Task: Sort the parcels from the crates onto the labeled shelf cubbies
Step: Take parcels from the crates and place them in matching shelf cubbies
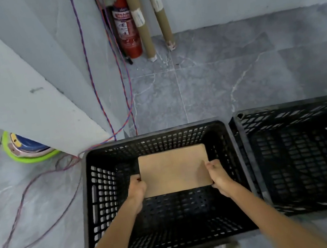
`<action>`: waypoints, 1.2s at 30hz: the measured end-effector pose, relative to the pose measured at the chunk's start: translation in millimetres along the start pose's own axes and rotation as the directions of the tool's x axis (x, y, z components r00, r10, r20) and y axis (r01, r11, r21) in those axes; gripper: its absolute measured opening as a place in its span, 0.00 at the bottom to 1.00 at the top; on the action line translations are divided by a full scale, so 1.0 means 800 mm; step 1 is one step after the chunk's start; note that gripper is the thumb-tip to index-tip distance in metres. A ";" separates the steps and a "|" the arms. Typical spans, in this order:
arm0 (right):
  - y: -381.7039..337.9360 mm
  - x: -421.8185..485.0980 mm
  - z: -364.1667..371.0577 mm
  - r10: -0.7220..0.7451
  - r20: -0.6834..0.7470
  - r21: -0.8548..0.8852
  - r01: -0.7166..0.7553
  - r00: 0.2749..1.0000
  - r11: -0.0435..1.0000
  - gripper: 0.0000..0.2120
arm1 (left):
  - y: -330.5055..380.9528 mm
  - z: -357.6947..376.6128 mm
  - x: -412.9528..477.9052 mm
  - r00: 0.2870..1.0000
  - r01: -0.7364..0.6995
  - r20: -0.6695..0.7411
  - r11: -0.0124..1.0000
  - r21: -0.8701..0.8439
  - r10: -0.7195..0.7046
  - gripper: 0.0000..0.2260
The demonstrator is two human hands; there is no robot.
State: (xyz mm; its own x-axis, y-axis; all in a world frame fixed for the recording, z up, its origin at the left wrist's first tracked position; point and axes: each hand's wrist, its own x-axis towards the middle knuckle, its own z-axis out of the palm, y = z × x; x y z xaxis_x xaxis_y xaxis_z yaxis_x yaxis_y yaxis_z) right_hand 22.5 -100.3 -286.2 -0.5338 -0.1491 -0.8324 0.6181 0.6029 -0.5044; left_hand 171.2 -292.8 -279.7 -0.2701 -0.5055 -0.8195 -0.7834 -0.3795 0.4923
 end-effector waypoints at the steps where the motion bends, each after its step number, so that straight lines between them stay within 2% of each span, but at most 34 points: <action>1: -0.015 -0.031 -0.012 0.000 0.001 0.018 -0.001 1.000 1.000 0.19 | 0.015 -0.010 -0.029 1.000 0.016 0.006 1.000 -0.024 -0.016 0.14; 5: -0.085 -0.182 -0.070 0.026 -0.004 0.108 -0.025 1.000 0.994 0.31 | 0.092 -0.054 -0.168 0.998 0.056 0.048 0.988 -0.146 -0.050 0.08; 7: -0.130 -0.269 -0.105 0.046 -0.033 0.159 -0.040 0.998 0.986 0.38 | 0.148 -0.075 -0.255 0.996 0.062 0.073 0.975 -0.215 -0.047 0.13; 9: -0.183 -0.357 -0.143 0.020 -0.019 0.222 -0.015 1.000 0.975 0.41 | 0.212 -0.096 -0.343 0.997 0.026 0.074 0.966 -0.257 -0.007 0.22; 13: -0.307 -0.517 -0.226 -0.155 -0.081 0.228 0.170 0.985 0.959 0.31 | 0.355 -0.137 -0.506 0.984 -0.140 0.084 0.973 -0.182 0.158 0.30; 15: -0.370 -0.592 -0.264 -0.248 -0.117 0.240 0.270 0.962 0.933 0.33 | 0.426 -0.152 -0.579 0.960 -0.223 0.134 0.961 -0.162 0.245 0.30; 19: -0.467 -0.717 -0.336 -0.421 -0.151 0.286 0.447 0.894 0.847 0.44 | 0.552 -0.176 -0.709 0.888 -0.369 0.187 0.893 -0.257 0.421 0.25; 21: -0.501 -0.767 -0.367 -0.485 -0.200 0.331 0.524 0.852 0.785 0.43 | 0.598 -0.184 -0.773 0.839 -0.439 0.211 0.853 -0.282 0.502 0.17; 22: -0.514 -0.788 -0.380 -0.504 -0.227 0.358 0.553 0.833 0.753 0.39 | 0.616 -0.186 -0.802 0.809 -0.481 0.223 0.831 -0.280 0.544 0.12; 24: -0.530 -0.825 -0.401 -0.545 -0.271 0.414 0.608 0.793 0.678 0.27 | 0.640 -0.185 -0.860 0.757 -0.546 0.232 0.786 -0.290 0.611 0.09; 26: -0.540 -0.853 -0.416 -0.591 -0.296 0.450 0.655 0.750 0.606 0.21 | 0.657 -0.184 -0.896 0.673 -0.615 0.271 0.724 -0.313 0.688 0.12; 29: -0.541 -0.890 -0.431 -0.659 -0.337 0.449 0.730 0.672 0.515 0.18 | 0.669 -0.177 -0.931 0.513 -0.698 0.335 0.612 -0.372 0.790 0.33; 31: -0.538 -0.905 -0.440 -0.715 -0.360 0.441 0.784 0.600 0.436 0.17 | 0.672 -0.169 -0.953 0.430 -0.748 0.301 0.523 -0.409 0.851 0.41; 34: -0.530 -0.917 -0.450 -0.773 -0.353 0.446 0.821 0.527 0.356 0.18 | 0.676 -0.154 -0.972 0.357 -0.809 0.212 0.415 -0.417 0.910 0.36; 36: -0.522 -0.920 -0.456 -0.806 -0.297 0.474 0.812 0.512 0.341 0.31 | 0.679 -0.150 -0.978 0.301 -0.822 0.190 0.356 -0.445 0.934 0.32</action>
State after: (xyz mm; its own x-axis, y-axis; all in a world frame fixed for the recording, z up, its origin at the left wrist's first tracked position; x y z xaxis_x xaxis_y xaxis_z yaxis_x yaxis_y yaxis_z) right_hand -53.4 43.7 620.9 -0.9429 -0.3295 0.0487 0.0509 -0.2871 -0.9565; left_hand 24.4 -196.7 664.0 -0.9199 -0.3592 0.1572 0.1925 -0.0644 0.9792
